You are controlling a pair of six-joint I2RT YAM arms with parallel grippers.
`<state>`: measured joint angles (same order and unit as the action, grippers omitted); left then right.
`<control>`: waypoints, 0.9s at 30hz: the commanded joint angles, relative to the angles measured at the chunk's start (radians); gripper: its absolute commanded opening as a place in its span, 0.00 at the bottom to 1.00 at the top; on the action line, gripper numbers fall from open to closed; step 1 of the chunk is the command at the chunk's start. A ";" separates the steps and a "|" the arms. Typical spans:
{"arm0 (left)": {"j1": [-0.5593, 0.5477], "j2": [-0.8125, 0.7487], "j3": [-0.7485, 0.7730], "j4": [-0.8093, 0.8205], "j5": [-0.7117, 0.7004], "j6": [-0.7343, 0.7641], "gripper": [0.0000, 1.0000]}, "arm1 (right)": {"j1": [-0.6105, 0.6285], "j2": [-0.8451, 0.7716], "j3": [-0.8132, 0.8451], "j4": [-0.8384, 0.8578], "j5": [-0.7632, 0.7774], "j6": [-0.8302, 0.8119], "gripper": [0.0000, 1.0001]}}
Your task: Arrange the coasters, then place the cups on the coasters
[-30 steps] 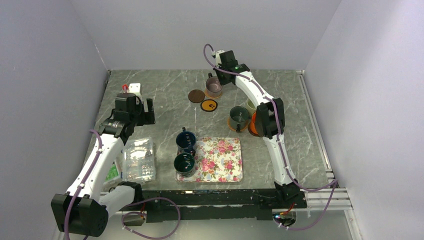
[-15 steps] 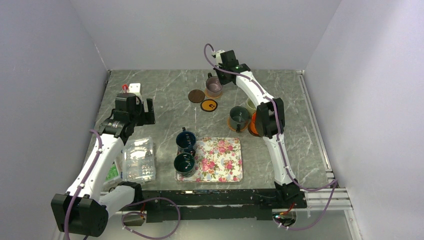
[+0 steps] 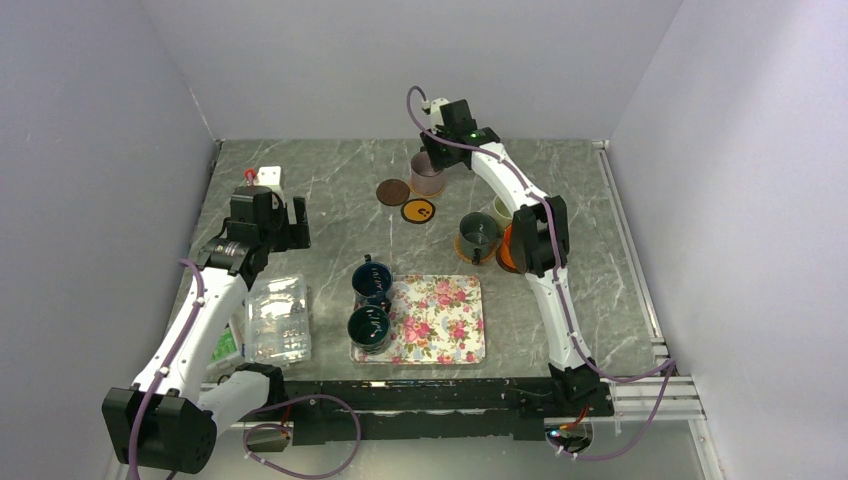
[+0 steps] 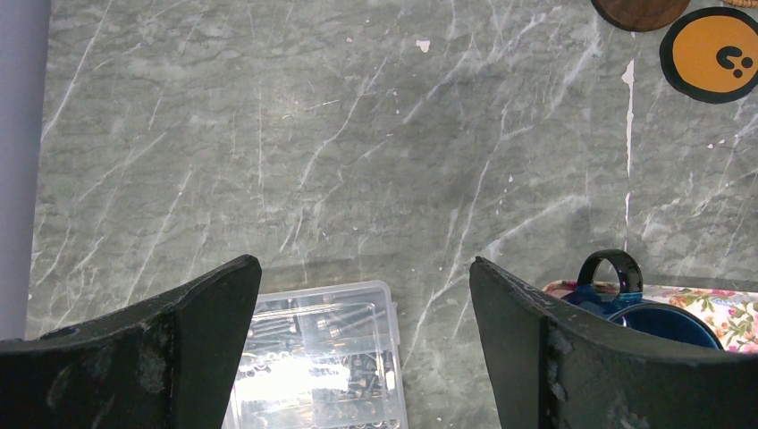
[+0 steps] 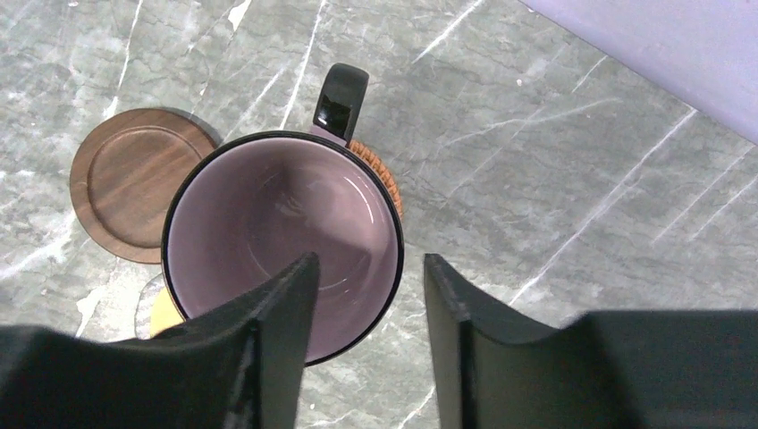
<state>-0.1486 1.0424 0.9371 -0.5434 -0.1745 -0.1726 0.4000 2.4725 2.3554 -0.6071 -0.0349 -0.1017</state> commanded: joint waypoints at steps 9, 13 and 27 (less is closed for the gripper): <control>-0.005 -0.014 0.016 0.061 0.095 0.027 0.94 | 0.003 -0.328 -0.166 0.089 0.002 0.042 0.73; -0.011 0.002 0.016 0.060 0.163 -0.025 0.94 | 0.004 -0.526 -0.420 0.184 -0.001 0.099 0.73; -0.247 -0.009 -0.176 0.134 0.235 -0.456 0.81 | -0.046 -1.251 -1.190 0.399 0.116 0.247 0.78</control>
<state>-0.3130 1.0252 0.7734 -0.4538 0.0662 -0.4934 0.3878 1.3407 1.3003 -0.2996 0.0223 0.0902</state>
